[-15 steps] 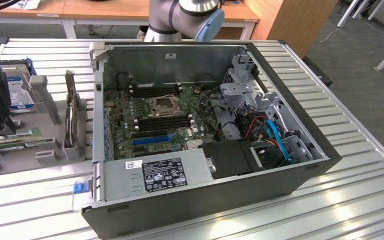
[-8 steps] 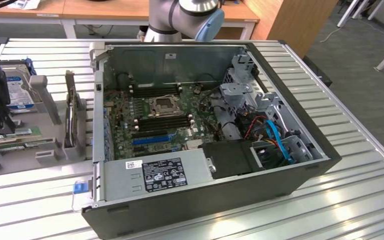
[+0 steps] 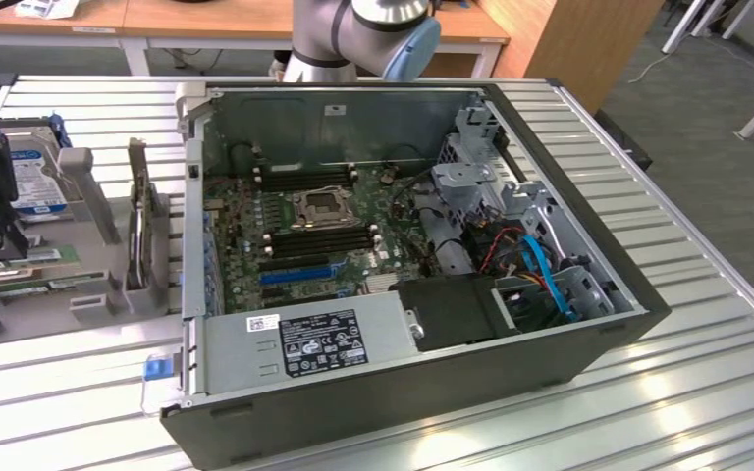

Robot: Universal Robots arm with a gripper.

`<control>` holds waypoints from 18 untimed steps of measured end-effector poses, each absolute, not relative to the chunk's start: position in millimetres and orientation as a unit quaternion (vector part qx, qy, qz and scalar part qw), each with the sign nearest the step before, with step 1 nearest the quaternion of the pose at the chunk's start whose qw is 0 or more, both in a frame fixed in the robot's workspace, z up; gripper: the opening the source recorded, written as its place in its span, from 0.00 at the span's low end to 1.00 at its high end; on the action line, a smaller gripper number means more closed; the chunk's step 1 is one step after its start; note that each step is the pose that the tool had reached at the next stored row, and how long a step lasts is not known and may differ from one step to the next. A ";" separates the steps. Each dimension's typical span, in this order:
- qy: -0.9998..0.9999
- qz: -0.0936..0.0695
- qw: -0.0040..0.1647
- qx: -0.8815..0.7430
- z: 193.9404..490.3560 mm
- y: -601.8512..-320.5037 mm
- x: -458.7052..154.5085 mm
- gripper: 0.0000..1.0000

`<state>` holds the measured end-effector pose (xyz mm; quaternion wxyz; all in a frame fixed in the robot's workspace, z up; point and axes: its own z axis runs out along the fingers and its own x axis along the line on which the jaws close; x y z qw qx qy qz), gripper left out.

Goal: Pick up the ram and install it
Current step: 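Pick up the ram and move it above insertion slot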

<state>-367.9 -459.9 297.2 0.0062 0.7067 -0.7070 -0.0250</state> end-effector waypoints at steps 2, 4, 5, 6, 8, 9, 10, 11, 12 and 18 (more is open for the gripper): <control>-0.707 -0.025 0.006 0.707 298.5 -459.9 -367.9 0.11; -0.707 -0.025 0.006 0.707 299.6 -459.9 -367.8 0.11; -0.707 -0.025 0.006 0.707 300.1 -459.9 -367.8 0.11; -0.707 -0.025 0.006 0.707 300.6 -459.9 -367.8 0.11; -0.707 -0.025 0.006 0.707 301.6 -459.9 -367.8 0.11; -0.707 -0.025 0.006 0.707 302.1 -459.9 -367.8 0.11; -0.707 -0.025 0.006 0.707 302.6 -459.9 -367.8 0.11; -0.707 -0.025 0.006 0.707 303.0 -459.9 -367.9 0.11; -0.707 -0.025 0.006 0.707 303.5 -459.9 -367.8 0.11; -0.707 -0.025 0.006 0.707 306.1 -459.9 -367.8 0.11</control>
